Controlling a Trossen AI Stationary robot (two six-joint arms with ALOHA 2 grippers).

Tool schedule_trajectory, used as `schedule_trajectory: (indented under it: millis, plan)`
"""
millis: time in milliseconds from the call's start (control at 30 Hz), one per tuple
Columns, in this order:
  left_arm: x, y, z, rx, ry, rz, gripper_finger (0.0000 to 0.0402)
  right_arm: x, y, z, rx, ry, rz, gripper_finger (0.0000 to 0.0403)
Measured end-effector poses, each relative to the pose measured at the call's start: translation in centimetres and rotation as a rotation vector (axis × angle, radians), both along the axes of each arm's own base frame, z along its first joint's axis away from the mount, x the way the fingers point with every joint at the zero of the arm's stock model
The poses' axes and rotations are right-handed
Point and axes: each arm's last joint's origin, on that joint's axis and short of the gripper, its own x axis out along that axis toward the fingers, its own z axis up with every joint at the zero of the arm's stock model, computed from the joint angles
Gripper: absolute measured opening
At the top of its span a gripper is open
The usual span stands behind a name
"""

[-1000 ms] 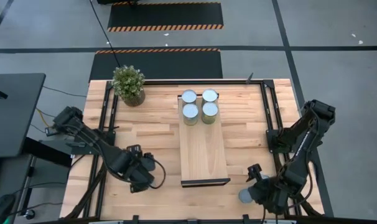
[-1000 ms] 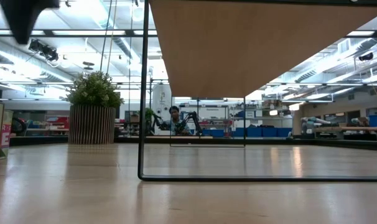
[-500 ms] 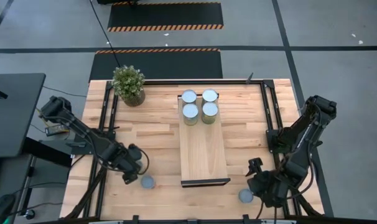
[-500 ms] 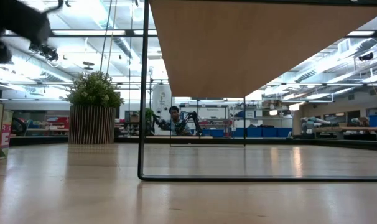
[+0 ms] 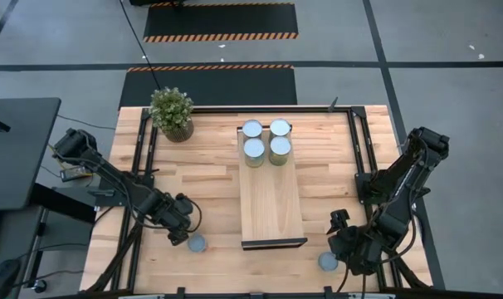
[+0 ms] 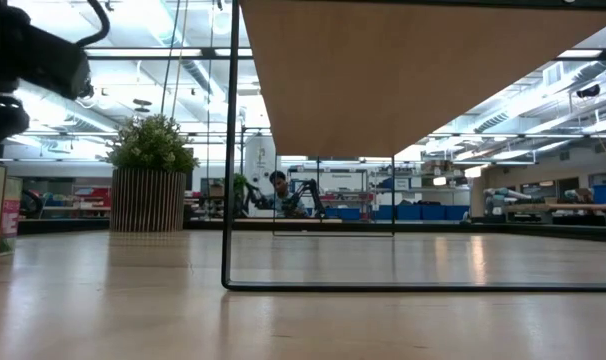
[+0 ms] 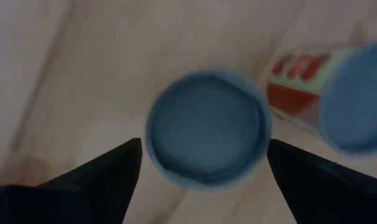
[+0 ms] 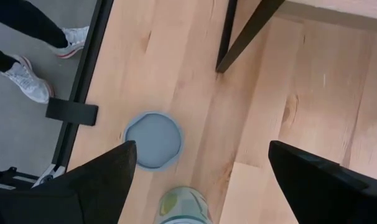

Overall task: Pick and place cans onto a shelf
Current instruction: Put the small canned peas on the shelf

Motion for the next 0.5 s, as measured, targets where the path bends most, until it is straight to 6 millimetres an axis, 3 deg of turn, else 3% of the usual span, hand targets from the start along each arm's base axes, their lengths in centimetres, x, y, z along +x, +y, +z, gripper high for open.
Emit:
schedule_trajectory:
  millis: [500]
  plan:
    - [2.0, -0.3, -2.2, 0.047, 0.0, -0.052, 0.0349, 0.7, -0.5, 0.0, -0.002, -0.001, -0.023, 0.0354]
